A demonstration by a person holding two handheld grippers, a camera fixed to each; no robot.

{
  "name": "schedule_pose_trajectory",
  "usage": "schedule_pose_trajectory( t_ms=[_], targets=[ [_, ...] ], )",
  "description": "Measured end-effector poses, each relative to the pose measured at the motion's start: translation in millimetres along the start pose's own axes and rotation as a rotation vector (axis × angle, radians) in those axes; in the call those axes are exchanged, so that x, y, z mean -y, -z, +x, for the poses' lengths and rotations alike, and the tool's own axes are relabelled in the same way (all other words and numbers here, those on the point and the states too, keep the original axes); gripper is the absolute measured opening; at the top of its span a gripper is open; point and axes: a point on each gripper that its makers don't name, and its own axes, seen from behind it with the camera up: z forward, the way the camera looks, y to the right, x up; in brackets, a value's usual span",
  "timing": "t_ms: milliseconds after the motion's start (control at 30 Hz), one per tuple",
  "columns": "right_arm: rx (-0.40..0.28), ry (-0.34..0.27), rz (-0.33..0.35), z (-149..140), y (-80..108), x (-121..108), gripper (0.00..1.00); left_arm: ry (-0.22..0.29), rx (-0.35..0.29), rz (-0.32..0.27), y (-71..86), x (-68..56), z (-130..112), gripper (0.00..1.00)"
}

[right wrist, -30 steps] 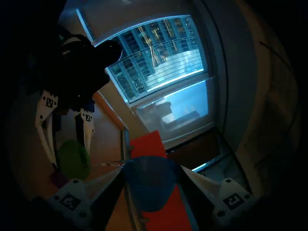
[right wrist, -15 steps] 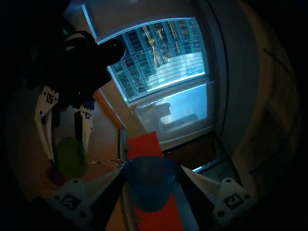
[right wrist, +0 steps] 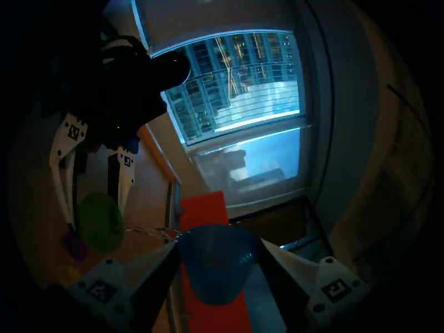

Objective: Pour water

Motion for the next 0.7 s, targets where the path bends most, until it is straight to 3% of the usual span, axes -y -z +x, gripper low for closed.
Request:
schedule_pose_trajectory(
  t_ms=[700],
  targets=[
    [-0.002, 0.084, -0.013, 8.0, -2.3, -7.4, 0.92, -0.003, 0.002, -0.001, -1.2, -1.1, -0.3, 0.87]
  ],
)
